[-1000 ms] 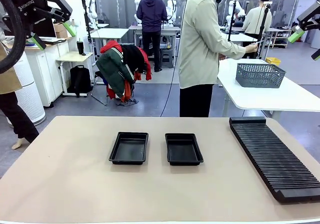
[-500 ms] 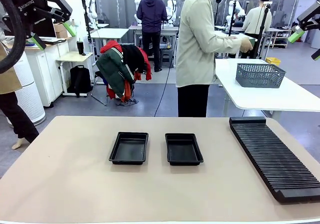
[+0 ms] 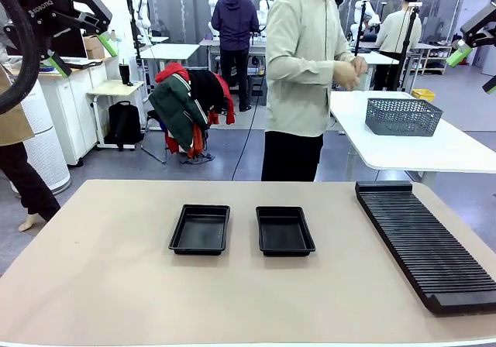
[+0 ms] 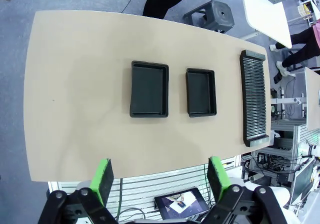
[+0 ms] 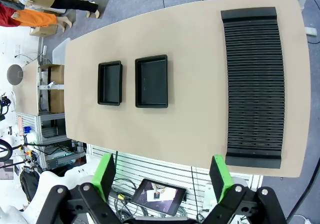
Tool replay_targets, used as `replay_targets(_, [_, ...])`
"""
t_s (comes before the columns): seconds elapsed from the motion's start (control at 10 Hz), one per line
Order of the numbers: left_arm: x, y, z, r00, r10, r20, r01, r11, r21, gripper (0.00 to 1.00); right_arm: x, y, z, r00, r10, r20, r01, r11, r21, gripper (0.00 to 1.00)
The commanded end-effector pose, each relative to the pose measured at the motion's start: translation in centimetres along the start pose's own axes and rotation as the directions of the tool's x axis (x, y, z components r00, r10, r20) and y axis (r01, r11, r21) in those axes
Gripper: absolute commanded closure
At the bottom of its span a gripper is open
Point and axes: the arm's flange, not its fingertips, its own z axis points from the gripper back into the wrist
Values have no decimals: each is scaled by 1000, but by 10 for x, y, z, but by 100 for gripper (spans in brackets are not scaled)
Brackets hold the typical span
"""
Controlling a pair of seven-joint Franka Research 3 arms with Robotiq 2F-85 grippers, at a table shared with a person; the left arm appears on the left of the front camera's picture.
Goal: Inspect and transfer BCBs to ESD trays.
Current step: Pick up the Blank PCB from the PCB Rack and place it in the left ESD tray.
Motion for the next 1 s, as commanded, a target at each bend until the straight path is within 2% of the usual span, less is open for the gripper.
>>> replay_targets(0.0, [0,0,0,1000,2,0,-2,1000,-5,0,0,0,0,1000,-1,0,1,1000,0,0])
replay_targets(0.9, [0,0,0,1000,2,0,-2,1000,-5,0,0,0,0,1000,-1,0,1,1000,0,0])
